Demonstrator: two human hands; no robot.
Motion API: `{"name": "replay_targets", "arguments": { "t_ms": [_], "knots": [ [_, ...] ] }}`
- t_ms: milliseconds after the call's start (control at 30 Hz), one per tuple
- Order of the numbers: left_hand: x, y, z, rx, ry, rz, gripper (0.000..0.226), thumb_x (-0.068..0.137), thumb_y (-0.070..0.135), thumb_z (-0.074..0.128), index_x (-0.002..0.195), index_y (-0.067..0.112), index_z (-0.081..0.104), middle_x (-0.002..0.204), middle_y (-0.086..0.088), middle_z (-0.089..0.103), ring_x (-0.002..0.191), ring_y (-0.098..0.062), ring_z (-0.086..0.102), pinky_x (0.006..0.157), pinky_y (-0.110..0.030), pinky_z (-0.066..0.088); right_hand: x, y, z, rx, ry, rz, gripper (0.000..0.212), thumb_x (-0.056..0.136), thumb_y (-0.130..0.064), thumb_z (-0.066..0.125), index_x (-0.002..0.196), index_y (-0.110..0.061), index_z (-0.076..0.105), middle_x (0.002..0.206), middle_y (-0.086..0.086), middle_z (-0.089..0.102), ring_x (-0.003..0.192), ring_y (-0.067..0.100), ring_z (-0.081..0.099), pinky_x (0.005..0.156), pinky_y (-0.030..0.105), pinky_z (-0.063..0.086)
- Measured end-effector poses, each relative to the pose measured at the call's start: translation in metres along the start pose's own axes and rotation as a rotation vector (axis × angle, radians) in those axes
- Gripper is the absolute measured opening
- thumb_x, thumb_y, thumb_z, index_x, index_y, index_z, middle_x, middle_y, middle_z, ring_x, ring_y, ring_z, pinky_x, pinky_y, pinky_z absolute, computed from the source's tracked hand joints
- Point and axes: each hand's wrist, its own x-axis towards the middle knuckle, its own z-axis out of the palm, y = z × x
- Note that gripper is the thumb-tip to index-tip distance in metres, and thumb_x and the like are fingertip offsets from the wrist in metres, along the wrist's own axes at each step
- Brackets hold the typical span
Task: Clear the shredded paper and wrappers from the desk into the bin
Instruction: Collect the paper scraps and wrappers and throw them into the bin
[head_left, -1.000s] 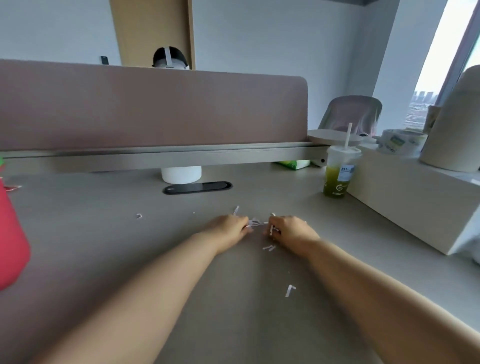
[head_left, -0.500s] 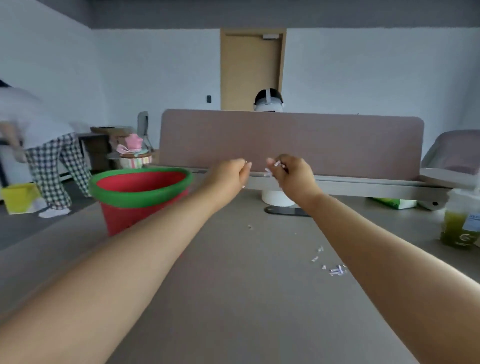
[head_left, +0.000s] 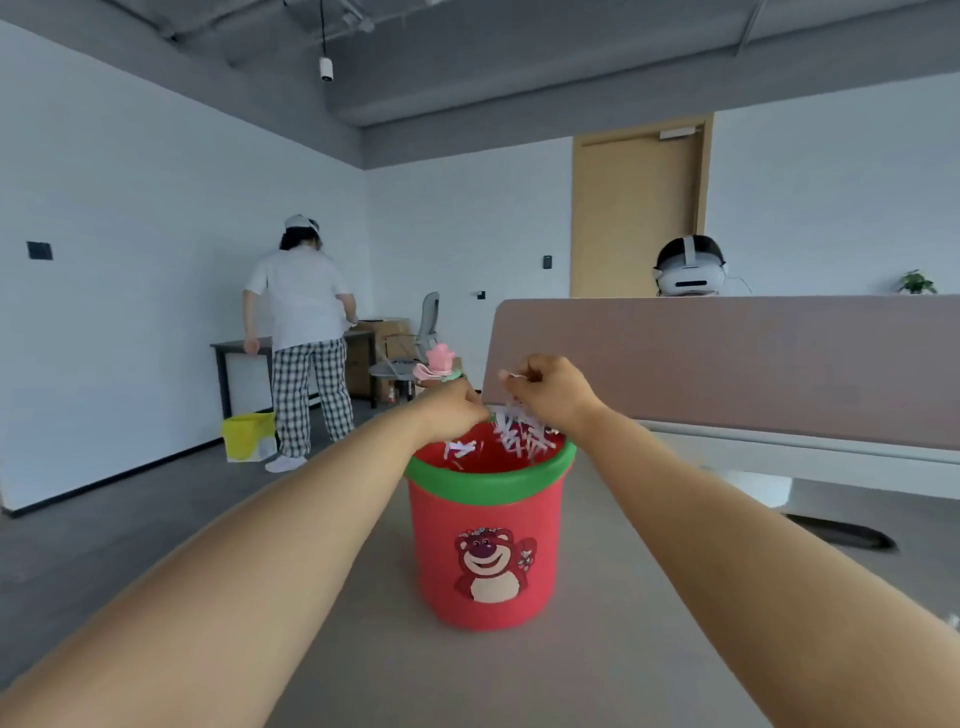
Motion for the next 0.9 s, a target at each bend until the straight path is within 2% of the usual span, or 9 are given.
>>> {"name": "replay_targets", "arguments": {
  "t_ms": [200,300,400,467,567,633,700,800,900],
  "knots": [
    [0.000,-0.008,0.005,-0.102,0.056,0.025,0.011,0.091,0.012,0.049,0.088,0.010,0.059,0.088,-0.011,0.066,0.075,-0.022,0.067,0.056,-0.022,0.048,-0.004,0.003,-0.001,0.039,-0.062,0.026,0.027,0.083,-0.005,0.055,0.063,-0.023,0.052,0.075,0.008,0.064,0.054,0.014,0.055,0.056,0.023,0.047],
    [-0.002,-0.011,0.010,-0.154,0.079,0.047,0.011,0.092,0.006,0.047,0.093,0.004,0.058,0.087,-0.012,0.062,0.057,-0.013,0.061,0.039,-0.011,0.041,-0.011,0.001,0.002,0.035,-0.174,0.020,0.031,0.083,0.006,0.047,0.069,-0.021,0.055,0.071,0.007,0.065,0.053,0.014,0.058,0.051,0.020,0.049],
    [-0.006,-0.013,0.007,-0.105,0.101,0.079,0.011,0.089,0.009,0.055,0.092,0.002,0.062,0.075,-0.005,0.063,0.049,-0.010,0.053,0.035,-0.006,0.034,-0.017,0.001,0.002,-0.048,-0.158,-0.040,0.028,0.076,0.005,0.059,0.061,-0.019,0.058,0.072,0.012,0.068,0.055,0.016,0.059,0.055,0.024,0.052],
    [-0.009,-0.013,0.005,-0.020,0.114,0.087,0.013,0.087,0.023,0.060,0.082,0.011,0.062,0.060,0.003,0.060,0.044,-0.009,0.050,0.039,-0.012,0.037,-0.018,0.002,0.002,-0.097,-0.126,-0.067,0.024,0.072,-0.005,0.072,0.057,-0.017,0.058,0.065,0.009,0.067,0.049,0.010,0.058,0.056,0.022,0.052],
    [-0.012,-0.012,0.002,0.059,0.143,0.077,0.035,0.092,0.039,0.047,0.070,0.016,0.061,0.050,0.003,0.055,0.039,-0.011,0.048,0.045,-0.021,0.038,-0.019,0.005,0.002,-0.135,-0.142,-0.067,0.023,0.078,-0.013,0.069,0.058,-0.014,0.057,0.055,0.000,0.061,0.035,-0.001,0.052,0.044,0.009,0.045],
    [-0.014,-0.010,0.001,0.092,0.147,0.084,0.041,0.094,0.039,0.042,0.074,0.011,0.064,0.051,0.002,0.052,0.041,-0.011,0.047,0.045,-0.023,0.035,-0.019,0.005,0.003,-0.214,-0.147,-0.093,0.007,0.077,-0.006,0.067,0.070,-0.007,0.067,0.066,0.005,0.067,0.052,0.009,0.061,0.055,0.017,0.051],
    [-0.016,-0.011,0.001,0.140,0.161,0.122,0.036,0.094,0.035,0.046,0.083,0.007,0.066,0.058,0.002,0.052,0.050,-0.011,0.047,0.048,-0.024,0.033,-0.020,0.005,0.002,-0.284,-0.134,-0.122,0.009,0.071,0.000,0.069,0.076,-0.007,0.068,0.077,0.007,0.067,0.072,0.020,0.059,0.069,0.027,0.050],
    [-0.017,-0.015,0.001,0.118,0.164,0.164,0.016,0.086,0.024,0.060,0.091,0.010,0.065,0.076,0.001,0.057,0.069,-0.015,0.053,0.057,-0.022,0.036,-0.021,0.005,0.001,-0.329,-0.124,-0.105,0.032,0.067,-0.001,0.073,0.057,-0.019,0.048,0.063,-0.006,0.049,0.071,0.020,0.049,0.055,0.023,0.040],
    [-0.017,-0.017,0.002,0.022,0.165,0.149,0.013,0.081,0.026,0.067,0.079,0.016,0.060,0.068,0.005,0.058,0.052,-0.010,0.056,0.050,-0.020,0.039,-0.020,0.006,0.000,-0.365,-0.164,-0.073,0.034,0.068,0.001,0.070,0.050,-0.022,0.053,0.061,-0.009,0.052,0.071,0.017,0.053,0.059,0.021,0.041]
  ]
}}
